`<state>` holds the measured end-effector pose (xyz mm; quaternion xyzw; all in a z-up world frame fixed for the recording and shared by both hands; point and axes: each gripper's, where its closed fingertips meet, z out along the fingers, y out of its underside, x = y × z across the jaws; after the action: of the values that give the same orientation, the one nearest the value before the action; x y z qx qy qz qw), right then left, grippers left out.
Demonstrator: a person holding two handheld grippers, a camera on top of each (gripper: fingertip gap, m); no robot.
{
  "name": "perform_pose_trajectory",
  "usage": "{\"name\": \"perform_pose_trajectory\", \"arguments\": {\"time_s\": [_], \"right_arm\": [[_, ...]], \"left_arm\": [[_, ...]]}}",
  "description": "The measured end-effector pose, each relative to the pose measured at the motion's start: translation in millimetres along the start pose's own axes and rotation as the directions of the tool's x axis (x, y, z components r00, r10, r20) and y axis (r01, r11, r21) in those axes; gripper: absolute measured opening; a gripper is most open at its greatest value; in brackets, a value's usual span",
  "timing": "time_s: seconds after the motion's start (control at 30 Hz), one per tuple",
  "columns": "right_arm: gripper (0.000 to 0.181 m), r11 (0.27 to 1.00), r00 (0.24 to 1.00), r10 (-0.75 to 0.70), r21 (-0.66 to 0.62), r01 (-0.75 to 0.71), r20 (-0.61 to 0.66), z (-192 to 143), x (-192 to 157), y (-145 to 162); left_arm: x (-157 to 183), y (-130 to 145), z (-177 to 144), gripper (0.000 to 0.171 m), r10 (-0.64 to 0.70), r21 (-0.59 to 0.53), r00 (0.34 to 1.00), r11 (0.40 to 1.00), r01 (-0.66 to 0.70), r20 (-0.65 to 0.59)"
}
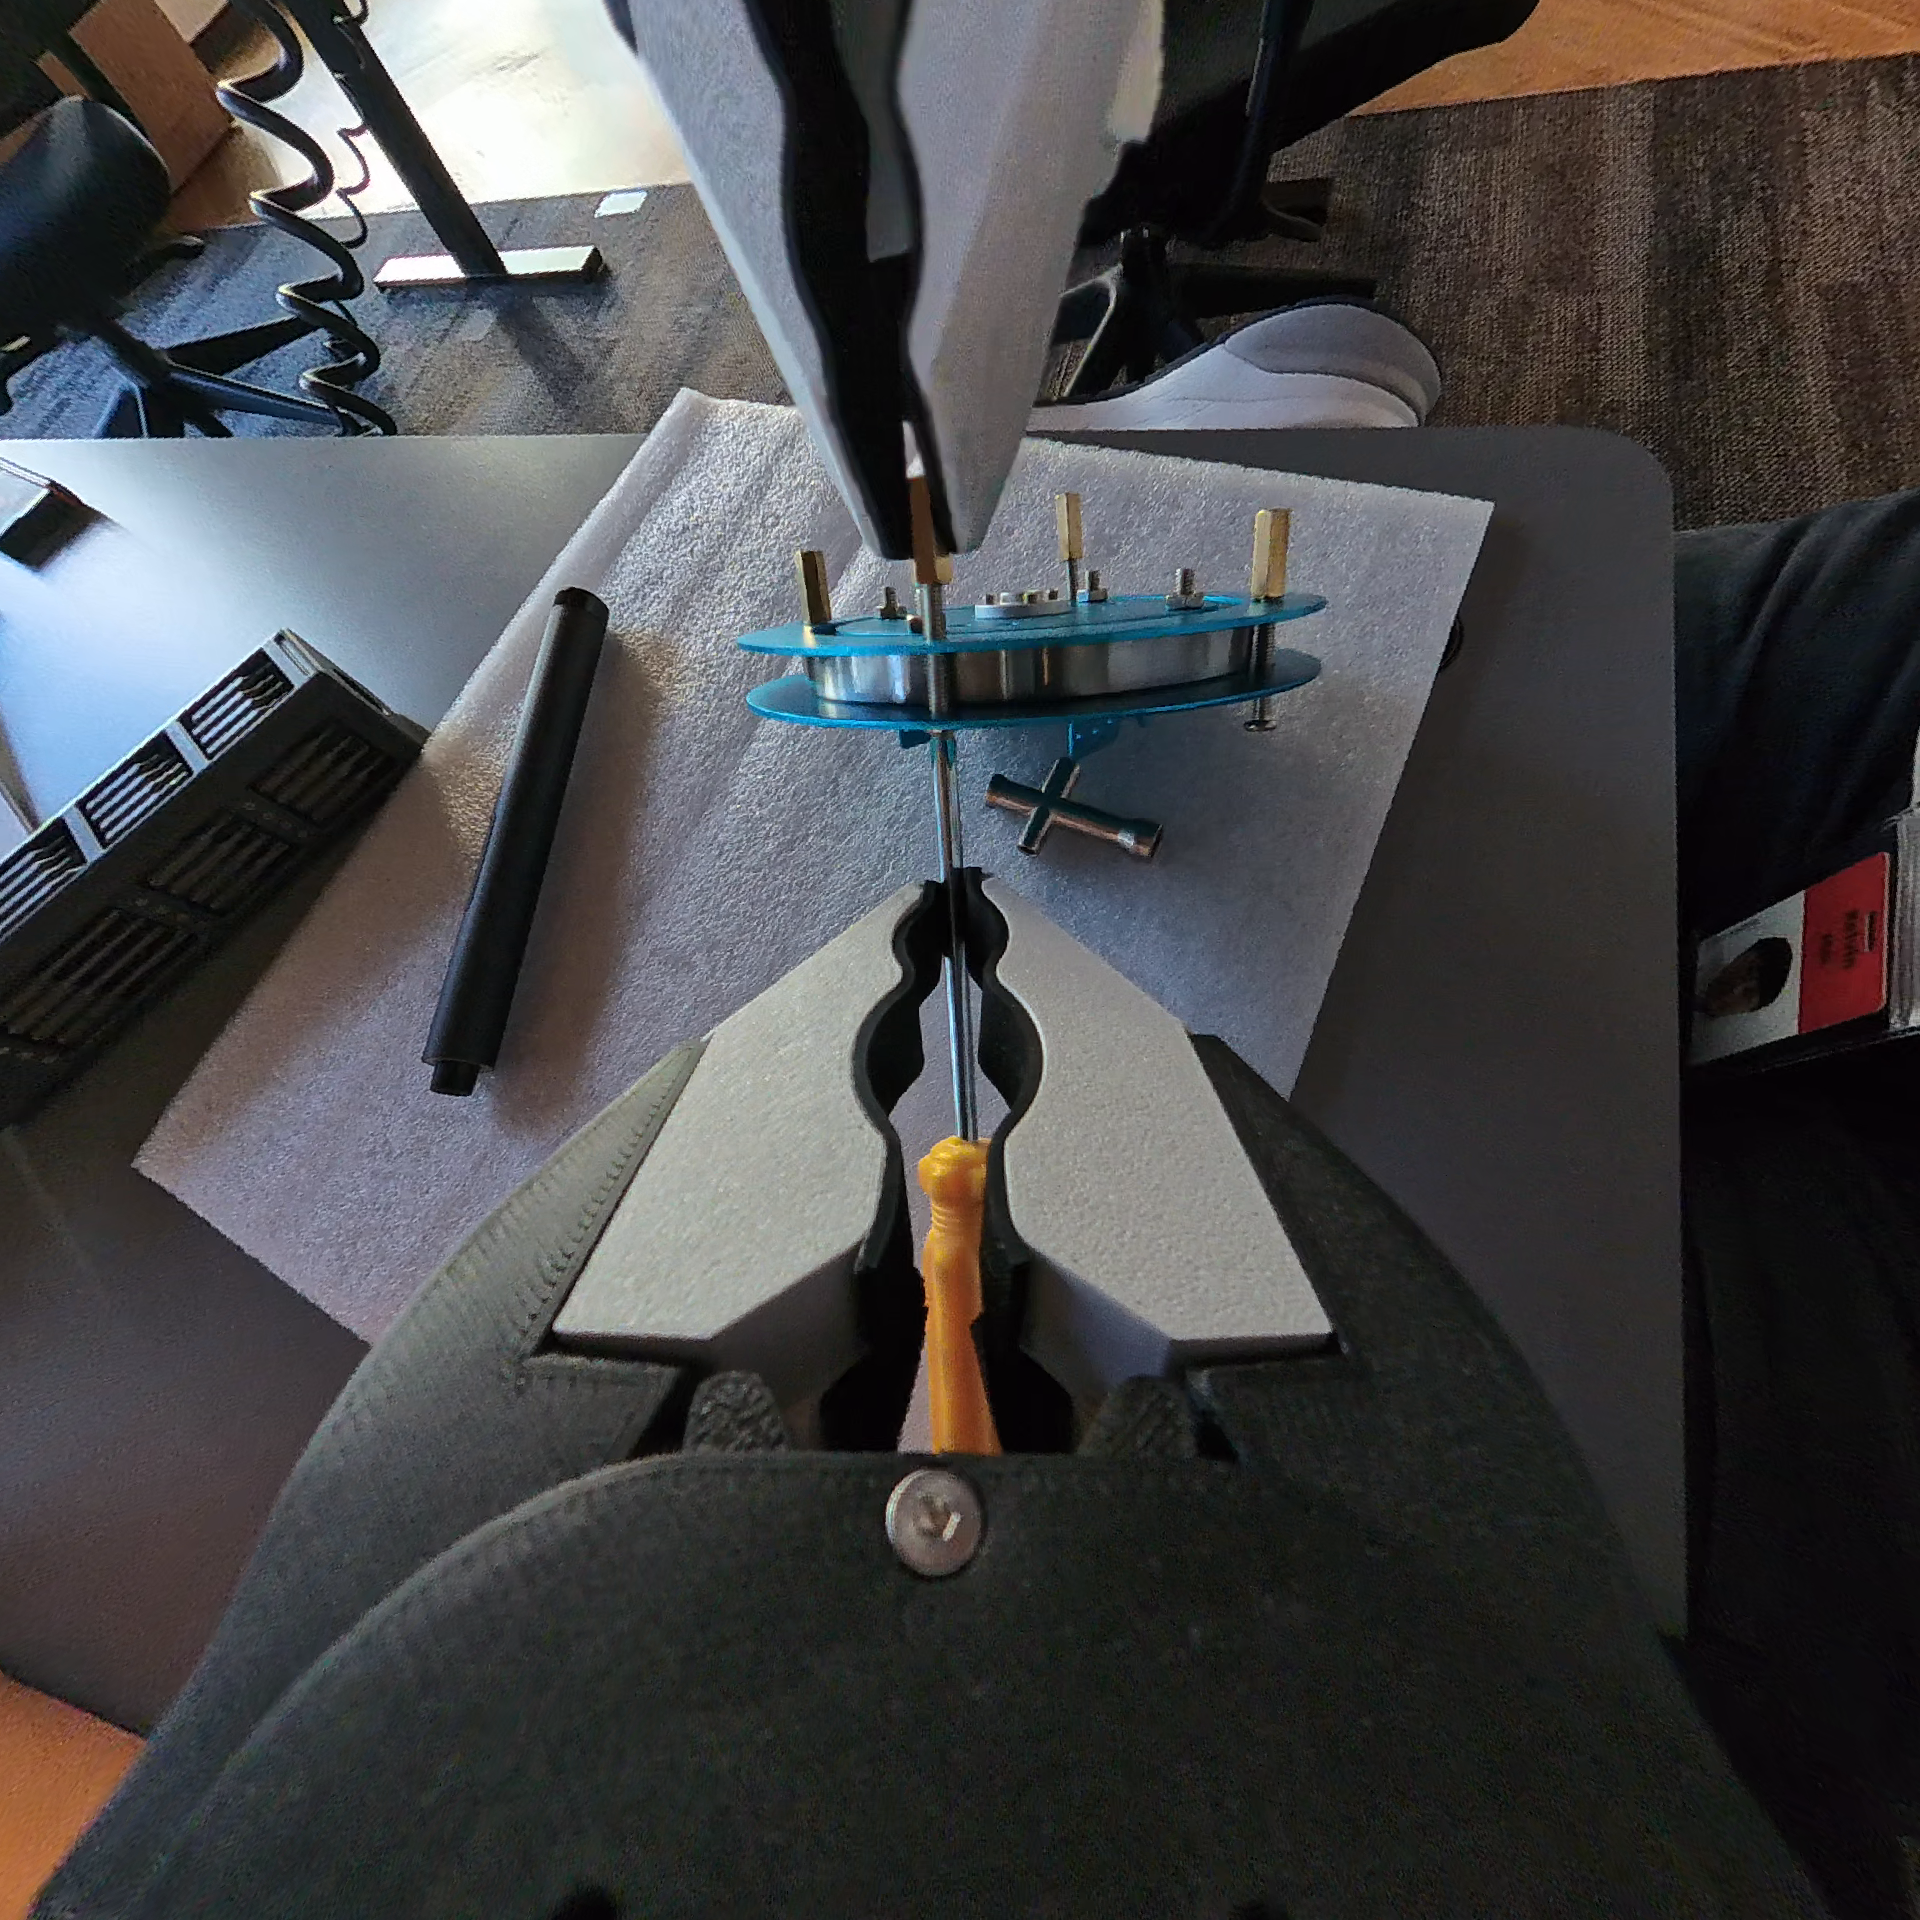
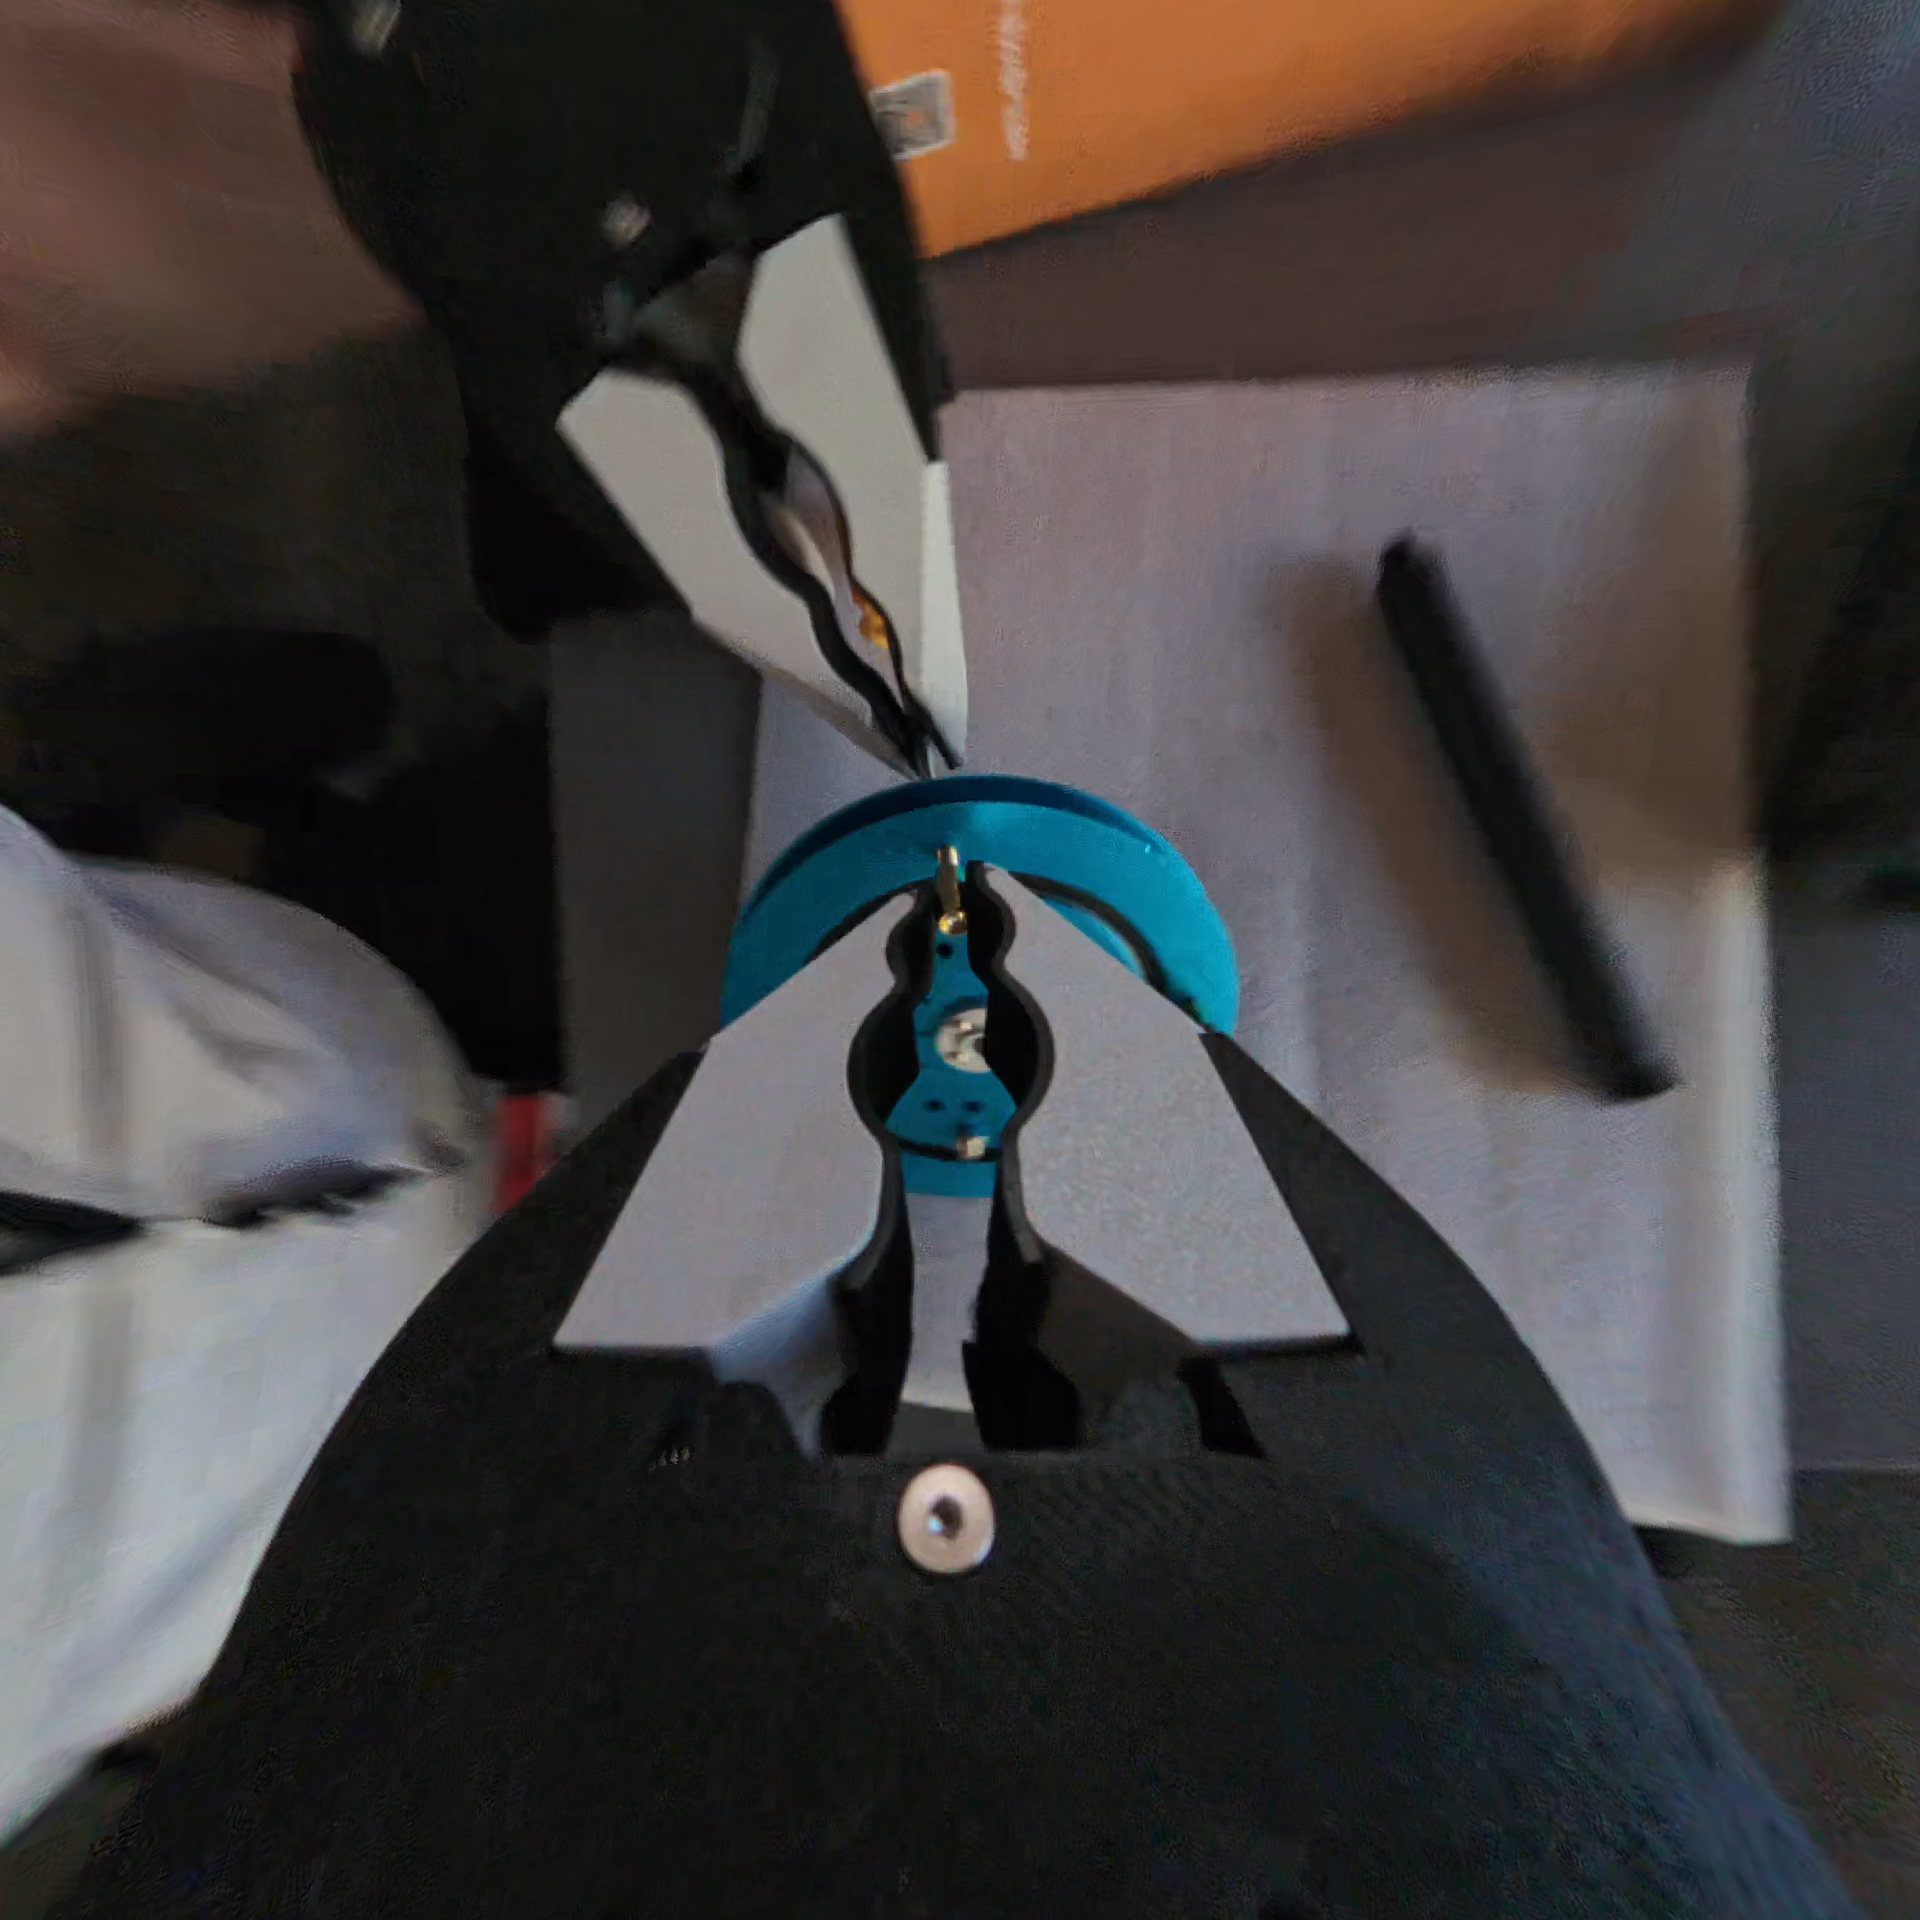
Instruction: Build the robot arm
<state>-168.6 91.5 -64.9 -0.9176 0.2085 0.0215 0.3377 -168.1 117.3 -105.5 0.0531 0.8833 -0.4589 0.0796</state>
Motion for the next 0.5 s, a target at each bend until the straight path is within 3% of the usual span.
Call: {"name": "perform_pose_trajectory", "arguments": {"time_s": [0.07, 0.1, 0.17, 0.2, 0.27, 0.3, 0.37, 0.43, 0.5], "right_arm": [[0.004, 0.944, 0.937, 0.329, -0.034, -0.327, 0.120, -1.2, -2.7, 0.0], [0.003, 0.912, 0.899, 0.408, -0.028, -0.409, 0.158, -2.0, -2.0, -1.7], [0.004, 0.917, 0.896, 0.393, -0.023, -0.397, 0.207, -2.2, -3.1, -2.1], [0.005, 0.953, 0.932, 0.297, -0.011, -0.301, 0.208, -3.0, -4.5, -2.3], [0.038, 0.999, 0.993, -0.007, 0.038, 0.003, 0.114, -3.8, -2.7, -2.7], [0.039, 0.980, 0.980, -0.196, 0.044, 0.195, 0.038, -5.0, -1.6, -1.4], [0.027, 0.867, 0.862, -0.495, 0.000, 0.498, -0.109, -5.9, -0.1, 1.6], [0.011, 0.788, 0.774, -0.611, -0.035, 0.614, -0.169, -3.1, -2.9, 2.5], [0.005, 0.788, 0.775, -0.610, -0.032, 0.614, -0.165, -0.8, -6.5, 2.1]], "left_arm": [[1.5, -1.0, 0.2, 0.002, -0.006, 0.004, 1.000, 1.000, 0.006, -0.013], [1.8, -1.6, 0.5, 0.002, -0.003, 0.004, 1.000, 1.000, 0.003, -0.012], [2.0, -1.7, 0.8, 0.002, 0.005, 0.000, 1.000, 1.000, -0.005, -0.009], [2.3, -2.1, 0.8, 0.002, 0.001, 0.003, 1.000, 1.000, -0.001, -0.013], [2.2, -2.4, 1.1, 0.002, -0.001, 0.007, 1.000, 1.000, 0.001, -0.015], [1.9, -2.4, 1.2, 0.002, -0.001, 0.006, 1.000, 1.000, 0.001, -0.014], [2.1, -3.0, 1.4, 0.002, -0.001, 0.008, 1.000, 1.000, 0.001, -0.017], [2.2, -3.5, 1.7, 0.002, -0.001, 0.009, 1.000, 1.000, 0.001, -0.018], [2.5, -3.3, 1.5, 0.003, -0.005, 0.008, 1.000, 1.000, 0.005, -0.023]]}}
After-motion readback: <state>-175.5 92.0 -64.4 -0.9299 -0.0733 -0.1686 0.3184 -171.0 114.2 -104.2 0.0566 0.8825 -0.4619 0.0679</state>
